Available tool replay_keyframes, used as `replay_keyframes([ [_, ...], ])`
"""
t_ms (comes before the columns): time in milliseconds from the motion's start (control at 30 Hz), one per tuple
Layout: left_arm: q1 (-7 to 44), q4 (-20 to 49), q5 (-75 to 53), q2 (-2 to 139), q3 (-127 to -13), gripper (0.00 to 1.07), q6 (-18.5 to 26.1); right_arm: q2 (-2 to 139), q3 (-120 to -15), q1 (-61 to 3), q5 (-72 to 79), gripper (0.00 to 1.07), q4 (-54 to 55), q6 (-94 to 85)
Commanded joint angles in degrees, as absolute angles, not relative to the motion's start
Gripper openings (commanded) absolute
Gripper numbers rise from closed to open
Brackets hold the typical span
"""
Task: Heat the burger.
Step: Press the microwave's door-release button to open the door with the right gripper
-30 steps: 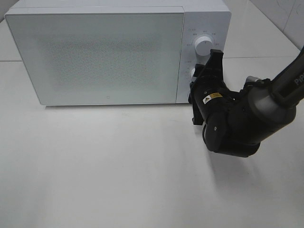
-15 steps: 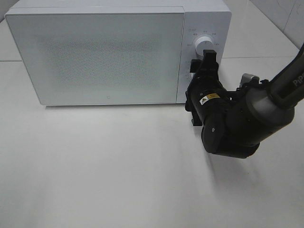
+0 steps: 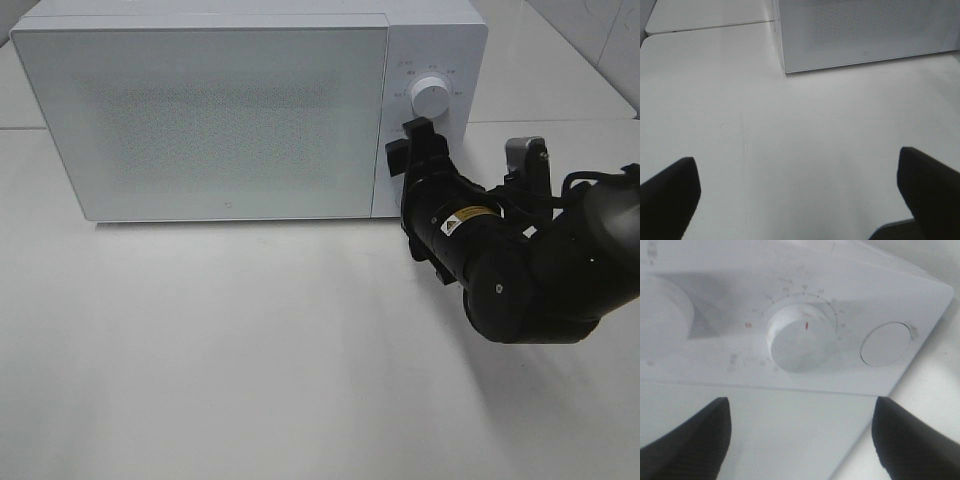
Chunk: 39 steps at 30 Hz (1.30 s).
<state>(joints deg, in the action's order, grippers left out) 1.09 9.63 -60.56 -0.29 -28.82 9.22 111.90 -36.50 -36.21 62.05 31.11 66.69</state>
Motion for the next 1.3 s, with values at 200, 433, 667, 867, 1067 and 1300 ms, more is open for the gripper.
replay_keyframes([
  [200,1.1,9.7,-59.7,-1.4,-28.7,1.01,8.8,103.4,-35.9,-36.1,37.0,0.75,27.0,32.0],
  [433,1.1,9.7,-59.7,-1.4,-28.7,1.01,8.8,97.3,-36.4,-32.8,20.1,0.75,26.9,10.7],
  [667,1.1,9.7,-59.7,-1.4,-28.7,1.01,8.8,89.0,-36.4,-29.3,2.6,0.75,26.9,-5.3],
  [867,1.1,9.7,-59.7,-1.4,-28.7,1.01,8.8,82.8,-36.4,-28.2,-11.6,0.75,23.9,-9.9],
  [1067,1.1,9.7,-59.7,-1.4,-28.7,1.01,8.8,76.9,-36.4,-28.2,-23.3,0.75,15.8,-6.4],
  [1300,1.1,9.7,-59.7,-1.4,-28.7,1.01,8.8,66.6,-36.4,-28.2,-34.4,0.75,13.6,-4.4],
])
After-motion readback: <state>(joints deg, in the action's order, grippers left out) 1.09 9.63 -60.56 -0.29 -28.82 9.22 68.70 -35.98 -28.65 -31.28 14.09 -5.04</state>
